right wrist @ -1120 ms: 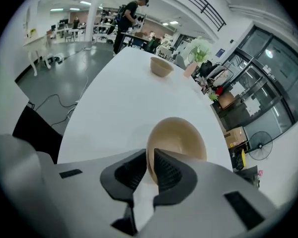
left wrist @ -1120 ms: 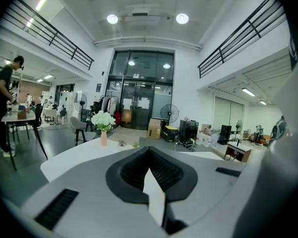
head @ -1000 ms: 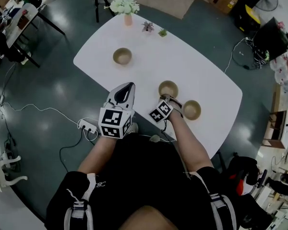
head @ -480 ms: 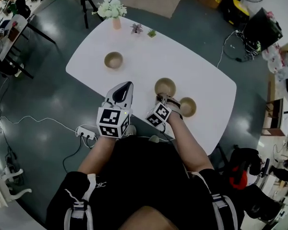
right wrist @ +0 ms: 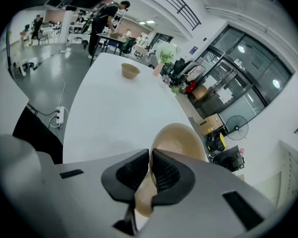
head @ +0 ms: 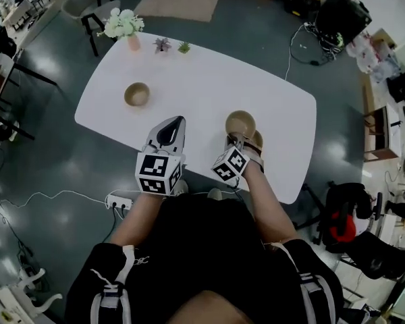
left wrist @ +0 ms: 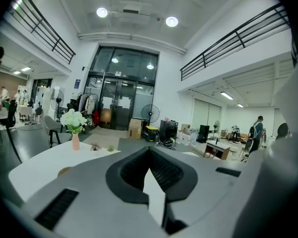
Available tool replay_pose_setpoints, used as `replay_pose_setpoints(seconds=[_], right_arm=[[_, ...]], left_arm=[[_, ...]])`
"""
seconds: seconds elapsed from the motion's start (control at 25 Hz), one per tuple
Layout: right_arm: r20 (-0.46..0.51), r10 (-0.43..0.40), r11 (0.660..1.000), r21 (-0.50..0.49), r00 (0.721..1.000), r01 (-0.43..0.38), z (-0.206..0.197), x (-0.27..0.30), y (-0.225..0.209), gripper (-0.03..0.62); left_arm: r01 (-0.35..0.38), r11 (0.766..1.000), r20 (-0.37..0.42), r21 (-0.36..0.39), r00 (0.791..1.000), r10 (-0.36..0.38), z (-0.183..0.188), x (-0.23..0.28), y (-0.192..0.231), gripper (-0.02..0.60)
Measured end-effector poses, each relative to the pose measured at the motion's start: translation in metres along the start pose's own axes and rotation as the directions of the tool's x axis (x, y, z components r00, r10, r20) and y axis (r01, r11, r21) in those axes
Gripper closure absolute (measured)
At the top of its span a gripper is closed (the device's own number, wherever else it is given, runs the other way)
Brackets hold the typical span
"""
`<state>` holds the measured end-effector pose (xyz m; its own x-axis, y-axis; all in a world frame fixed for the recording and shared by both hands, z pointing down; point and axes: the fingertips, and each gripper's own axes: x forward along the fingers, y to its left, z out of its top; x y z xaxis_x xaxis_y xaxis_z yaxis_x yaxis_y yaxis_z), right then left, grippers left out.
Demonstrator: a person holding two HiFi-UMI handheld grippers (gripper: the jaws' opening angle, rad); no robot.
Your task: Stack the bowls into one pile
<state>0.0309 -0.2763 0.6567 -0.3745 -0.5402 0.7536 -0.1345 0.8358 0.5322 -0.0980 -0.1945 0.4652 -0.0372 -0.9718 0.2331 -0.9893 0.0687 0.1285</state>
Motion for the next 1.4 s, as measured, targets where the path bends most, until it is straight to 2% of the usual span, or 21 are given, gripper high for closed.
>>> replay_pose_setpoints(seconds=[0.24,0.52,0.88,1.12,1.4], right_arm=[[-0.06,-0.019,0.997,0.07,0.998,0.023,-0.037,-0.007,-0.015,0.557],[-0.102,0.015,0.995,0.095,0.995,-0.005,-0.063,-0.005,-0.008,0.554],[-0.129,0.037,0.994,0.111,0.991,-0.023,-0.077,0.011,-0.003,0.554],[-0.134,0.093,0.985,0.156,0.987,-0.072,-0.084,0.018,0.006,0.549],[-0.089,0.175,0.947,0.288,0.98,-0.143,-0.081,0.016,0.01,0.485]], left_arm=[[0.083,0.996,-0.018,0.012,0.996,-0.083,0.0,0.023,-0.028,0.569],[0.135,0.991,-0.032,0.023,0.99,-0.134,-0.003,0.039,-0.051,0.569],[0.129,0.991,-0.051,0.031,0.991,-0.127,-0.006,0.044,-0.048,0.569],[0.112,0.993,-0.055,0.032,0.992,-0.11,-0.006,0.043,-0.044,0.569],[0.105,0.994,-0.067,0.027,0.992,-0.103,-0.011,0.043,-0.04,0.569]])
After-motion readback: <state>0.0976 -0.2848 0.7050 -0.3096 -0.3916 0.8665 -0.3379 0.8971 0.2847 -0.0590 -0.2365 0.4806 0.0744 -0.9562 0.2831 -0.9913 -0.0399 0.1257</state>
